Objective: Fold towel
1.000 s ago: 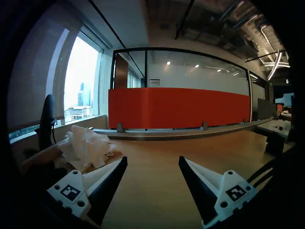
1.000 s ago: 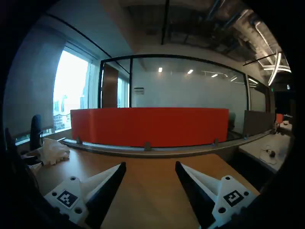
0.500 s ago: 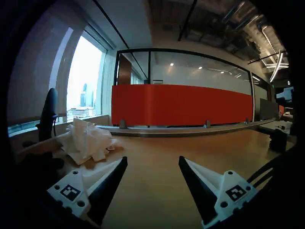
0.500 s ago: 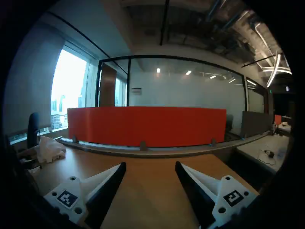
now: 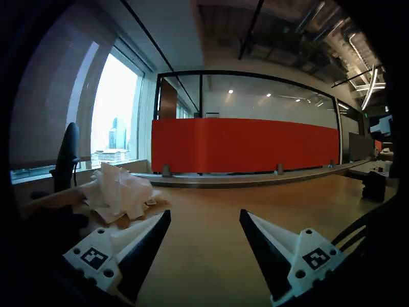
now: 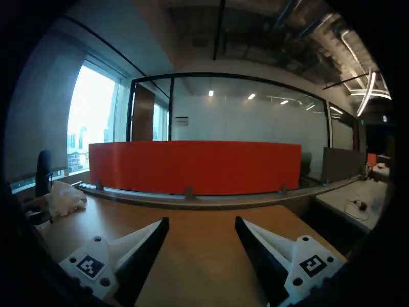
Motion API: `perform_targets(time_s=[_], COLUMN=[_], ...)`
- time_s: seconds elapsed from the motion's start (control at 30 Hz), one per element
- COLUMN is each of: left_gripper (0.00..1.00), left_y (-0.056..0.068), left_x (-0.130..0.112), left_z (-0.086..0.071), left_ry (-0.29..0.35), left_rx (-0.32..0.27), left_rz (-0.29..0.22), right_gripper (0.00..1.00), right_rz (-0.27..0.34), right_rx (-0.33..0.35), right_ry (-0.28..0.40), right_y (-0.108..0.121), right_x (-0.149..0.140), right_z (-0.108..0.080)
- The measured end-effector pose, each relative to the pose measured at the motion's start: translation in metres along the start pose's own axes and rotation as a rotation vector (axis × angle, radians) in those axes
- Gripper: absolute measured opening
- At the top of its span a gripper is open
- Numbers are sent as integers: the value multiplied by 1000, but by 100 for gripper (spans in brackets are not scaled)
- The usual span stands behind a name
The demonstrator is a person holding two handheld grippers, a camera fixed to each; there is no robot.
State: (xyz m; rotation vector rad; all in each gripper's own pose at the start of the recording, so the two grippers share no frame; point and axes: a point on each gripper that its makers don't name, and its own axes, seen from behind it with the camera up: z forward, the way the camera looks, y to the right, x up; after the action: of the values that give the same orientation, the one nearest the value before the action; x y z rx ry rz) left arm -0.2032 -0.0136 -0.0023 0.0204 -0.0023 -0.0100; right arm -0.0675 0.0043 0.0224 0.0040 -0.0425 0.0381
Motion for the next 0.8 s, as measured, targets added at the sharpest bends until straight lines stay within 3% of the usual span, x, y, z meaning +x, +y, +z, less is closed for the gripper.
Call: perform_targets(time_s=[0.57,0.8], left_gripper=[100,100], left_y=[0,0], left_x=[0,0], left_z=[-1,-1], left_ry=[5,5], left_rx=[8,8], left_rz=[8,8], right_gripper=[100,100], right_rz=[-13,-46], right_rx=[-9,-29], right_ry=[59,96], right_y=[13,25], right_x=[15,18], right_z=[-2,-2])
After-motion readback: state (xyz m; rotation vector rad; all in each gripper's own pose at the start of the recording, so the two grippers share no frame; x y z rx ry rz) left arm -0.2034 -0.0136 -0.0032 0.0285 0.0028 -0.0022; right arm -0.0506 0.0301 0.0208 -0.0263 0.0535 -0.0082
